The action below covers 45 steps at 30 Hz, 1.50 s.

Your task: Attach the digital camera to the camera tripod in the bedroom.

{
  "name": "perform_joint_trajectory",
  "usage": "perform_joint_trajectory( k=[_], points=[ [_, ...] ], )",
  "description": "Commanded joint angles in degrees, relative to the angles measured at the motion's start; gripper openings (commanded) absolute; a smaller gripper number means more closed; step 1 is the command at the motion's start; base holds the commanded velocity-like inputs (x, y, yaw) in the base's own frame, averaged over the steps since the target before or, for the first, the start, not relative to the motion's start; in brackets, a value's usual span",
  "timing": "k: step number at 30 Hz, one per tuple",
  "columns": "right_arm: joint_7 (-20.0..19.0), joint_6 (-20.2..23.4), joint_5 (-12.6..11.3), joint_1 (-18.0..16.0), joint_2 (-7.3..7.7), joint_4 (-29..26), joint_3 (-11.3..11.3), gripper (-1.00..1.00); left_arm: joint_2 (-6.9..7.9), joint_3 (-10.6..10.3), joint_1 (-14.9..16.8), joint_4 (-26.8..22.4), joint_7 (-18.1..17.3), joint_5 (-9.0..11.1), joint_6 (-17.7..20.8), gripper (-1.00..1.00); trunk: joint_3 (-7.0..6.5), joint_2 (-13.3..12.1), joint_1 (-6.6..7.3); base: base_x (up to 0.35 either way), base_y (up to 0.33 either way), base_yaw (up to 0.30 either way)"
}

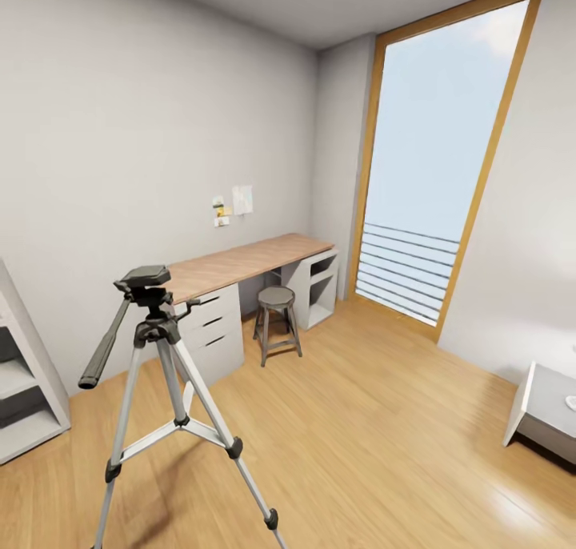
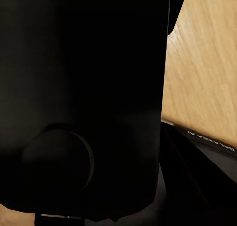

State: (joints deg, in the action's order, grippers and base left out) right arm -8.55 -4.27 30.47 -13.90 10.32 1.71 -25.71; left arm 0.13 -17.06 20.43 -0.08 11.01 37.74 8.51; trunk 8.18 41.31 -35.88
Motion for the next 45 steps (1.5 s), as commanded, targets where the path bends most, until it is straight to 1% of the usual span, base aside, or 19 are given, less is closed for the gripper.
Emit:
perform_joint_trajectory(
  k=[1, 33, 41, 44, 45],
  points=[
    [-0.06, -0.30, 0.46, -0.08, 0.05, 0.18, -0.48, 1.00, -0.02, -0.52, 0.05, -0.01, 0.06, 0.32, 0.26, -1.00, -0.10, -0.34, 0.21, 0.000, 0.000, 0.000],
    [0.02, -0.30, 0.47, -0.08, 0.05, 0.19, -0.48, 1.00, -0.22, -0.46, 0.06, -0.03, -1.16, 0.23, 0.19, -1.00, -5.84, -13.18, 7.24, 0.000, 0.000, 0.000],
    [0.02, -0.30, 0.47, -0.08, 0.05, 0.16, -0.48, 1.00, 0.08, -0.44, 0.01, -0.01, -1.84, 0.37, 0.53, -1.00, -7.28, -16.39, 9.00, 0.000, 0.000, 0.000],
    [0.02, -0.30, 0.47, -0.08, 0.05, 0.14, -0.48, 1.00, 0.56, -0.44, -0.72, -0.01, -3.23, 0.44, 0.77, -1.00, -7.82, -17.59, 9.66, 0.000, 0.000, 0.000],
    [0.02, -0.28, 0.47, -0.08, 0.05, 0.15, -0.48, 1.00, 2.14, -0.44, -2.68, -0.01, -5.26, 0.44, 0.57, -1.00, -8.00, -17.99, 9.88, 0.000, 0.000, 0.000]
  ],
)
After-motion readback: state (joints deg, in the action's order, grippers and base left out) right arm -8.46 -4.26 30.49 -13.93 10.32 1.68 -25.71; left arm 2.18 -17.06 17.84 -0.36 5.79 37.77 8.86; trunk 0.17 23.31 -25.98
